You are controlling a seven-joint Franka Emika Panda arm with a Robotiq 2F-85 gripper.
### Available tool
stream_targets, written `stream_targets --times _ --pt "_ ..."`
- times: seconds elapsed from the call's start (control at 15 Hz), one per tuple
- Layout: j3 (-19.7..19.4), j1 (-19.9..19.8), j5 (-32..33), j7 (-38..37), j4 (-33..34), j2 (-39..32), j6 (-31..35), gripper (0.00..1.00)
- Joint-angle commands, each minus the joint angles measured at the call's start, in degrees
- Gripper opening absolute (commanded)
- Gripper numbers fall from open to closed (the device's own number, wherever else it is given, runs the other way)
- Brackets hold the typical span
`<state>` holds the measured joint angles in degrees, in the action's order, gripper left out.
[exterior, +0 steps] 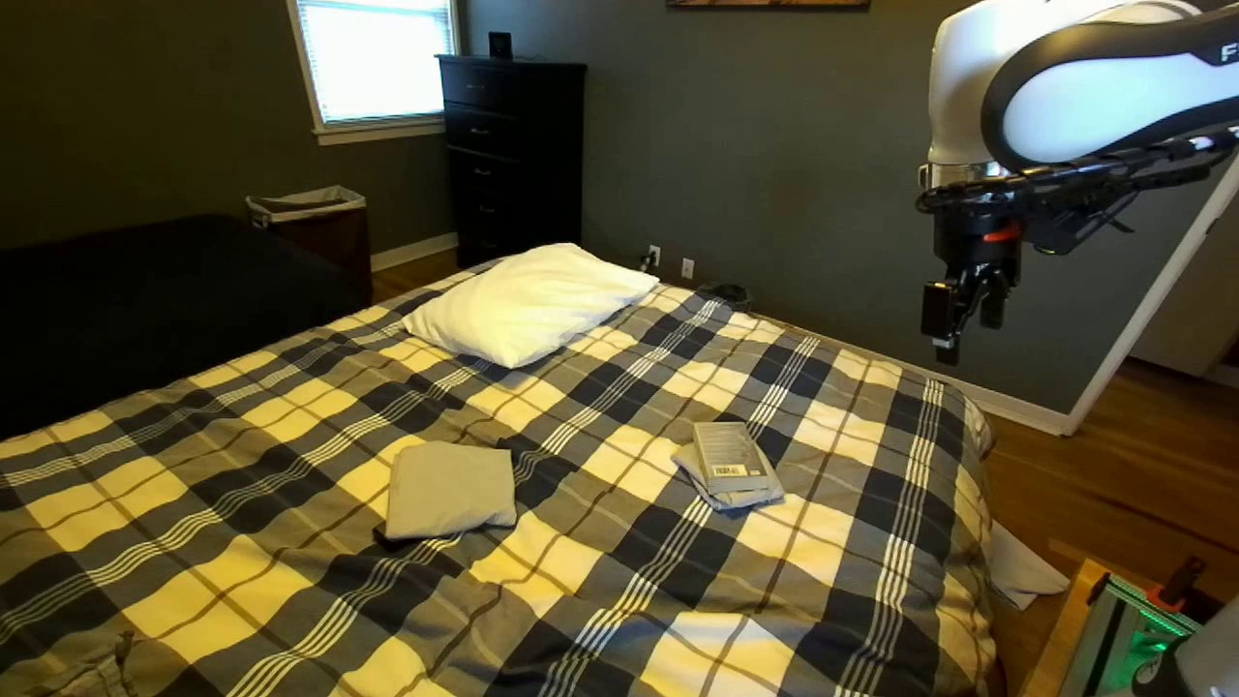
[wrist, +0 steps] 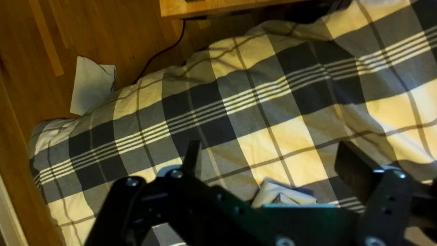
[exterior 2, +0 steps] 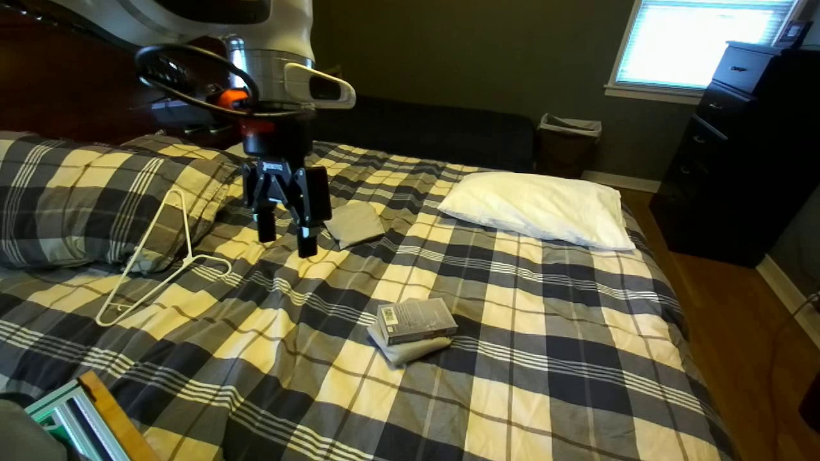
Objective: Put the grey clothing on the book
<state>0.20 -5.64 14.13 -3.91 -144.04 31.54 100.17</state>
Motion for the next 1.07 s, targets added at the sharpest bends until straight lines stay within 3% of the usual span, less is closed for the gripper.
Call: stream_targets --times 0.0,0.2,0.4,0.53,0.67,0.73,1.0 --pt "-0.6 -0.3 -0.5 -6.2 2.0 -7.7 11.8 1.00" --pt "-0.2 -0.3 -1.2 -10.0 5.7 -17.8 24.3 1.00" --pt "0.8 0.6 -1.0 -12.6 11.7 -27.7 29.5 1.00" --pt "1.6 1.9 0.2 -14.1 17.0 -34.3 29.8 1.00" --pt "2.2 4.1 2.6 -14.1 23.5 -40.4 24.2 1.00" --pt "0.6 3.5 0.4 -12.5 16.5 -33.9 28.9 1.00" --pt "0.9 5.6 0.9 -12.9 22.8 -40.4 25.9 1.00"
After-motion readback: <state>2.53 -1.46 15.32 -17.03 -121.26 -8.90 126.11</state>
